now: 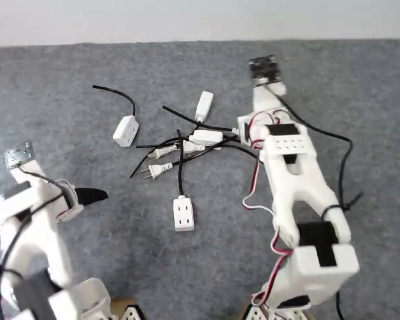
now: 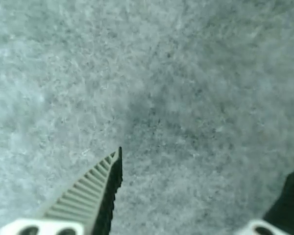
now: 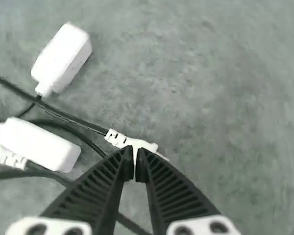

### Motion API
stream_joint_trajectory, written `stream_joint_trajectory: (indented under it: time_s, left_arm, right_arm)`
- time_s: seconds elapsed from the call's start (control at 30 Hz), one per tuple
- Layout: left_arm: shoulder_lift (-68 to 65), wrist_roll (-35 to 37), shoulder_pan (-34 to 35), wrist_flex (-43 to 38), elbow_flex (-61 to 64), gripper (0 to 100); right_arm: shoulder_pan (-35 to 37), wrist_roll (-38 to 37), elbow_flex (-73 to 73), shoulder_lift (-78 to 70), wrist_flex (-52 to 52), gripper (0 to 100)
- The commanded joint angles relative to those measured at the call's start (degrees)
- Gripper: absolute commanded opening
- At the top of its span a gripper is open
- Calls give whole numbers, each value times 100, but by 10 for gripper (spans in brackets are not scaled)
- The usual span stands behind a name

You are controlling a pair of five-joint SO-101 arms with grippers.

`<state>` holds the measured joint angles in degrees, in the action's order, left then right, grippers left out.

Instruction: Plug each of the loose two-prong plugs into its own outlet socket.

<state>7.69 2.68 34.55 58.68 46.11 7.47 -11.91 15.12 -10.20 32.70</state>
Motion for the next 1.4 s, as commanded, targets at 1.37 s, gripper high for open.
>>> stream_joint_trajectory:
  time_s: [1.37]
  left_arm:
    - [-782, -369, -141, 369, -875, 461]
  right_arm:
    - [330, -3464, -4273, -3327, 1947, 122]
